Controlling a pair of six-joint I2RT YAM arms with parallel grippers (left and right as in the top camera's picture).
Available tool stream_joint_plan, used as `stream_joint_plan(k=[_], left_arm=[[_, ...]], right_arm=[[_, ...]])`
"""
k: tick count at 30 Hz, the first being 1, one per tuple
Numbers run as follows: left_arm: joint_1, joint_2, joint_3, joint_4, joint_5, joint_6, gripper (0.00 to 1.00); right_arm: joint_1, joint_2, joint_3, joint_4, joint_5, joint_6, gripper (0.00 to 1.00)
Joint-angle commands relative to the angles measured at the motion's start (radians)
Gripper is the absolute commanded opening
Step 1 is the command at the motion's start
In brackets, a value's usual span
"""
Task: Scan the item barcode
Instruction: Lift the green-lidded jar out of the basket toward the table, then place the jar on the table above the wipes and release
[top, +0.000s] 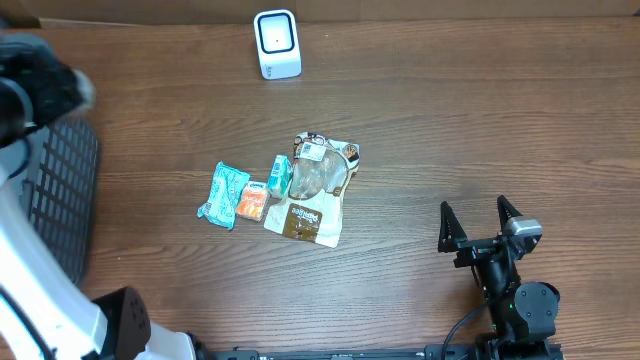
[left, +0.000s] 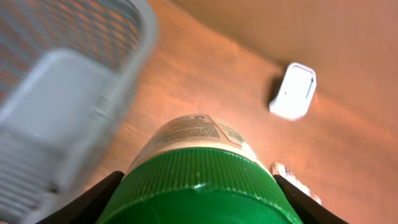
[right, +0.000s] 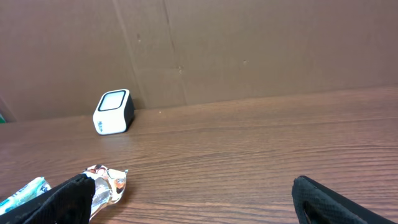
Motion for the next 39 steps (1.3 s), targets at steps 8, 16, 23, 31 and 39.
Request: stream_joint_plan(k=[8,16,23,31,39], left_arm=[[-0.227,0.149,-0.248,0.056,0.007,0.058,0.51],[-0.343,0.248,-0.498,0.278,0.003,0.05,0.5],[-0.404,0.317,-0.681,0.495,-0.098,-0.019,0.51],[-0.414,0.404,-0.764,0.667,-0.132,-0.077,0.51],[-0.436,0.513,-0.764,0.665,-0.14,-0.123,0.51]], right_arm=[[0.006,-0.012,-0.011,0.003,0.01,0.002,1.0],[0.006,-0.012,-0.011,0.003,0.01,0.002,1.0],[0.006,-0.012,-0.011,0.003,0.01,0.002,1.0],[0.006,-0.012,-0.011,0.003,0.01,0.002,1.0],[0.006,-0.012,-0.011,0.003,0.01,0.002,1.0]])
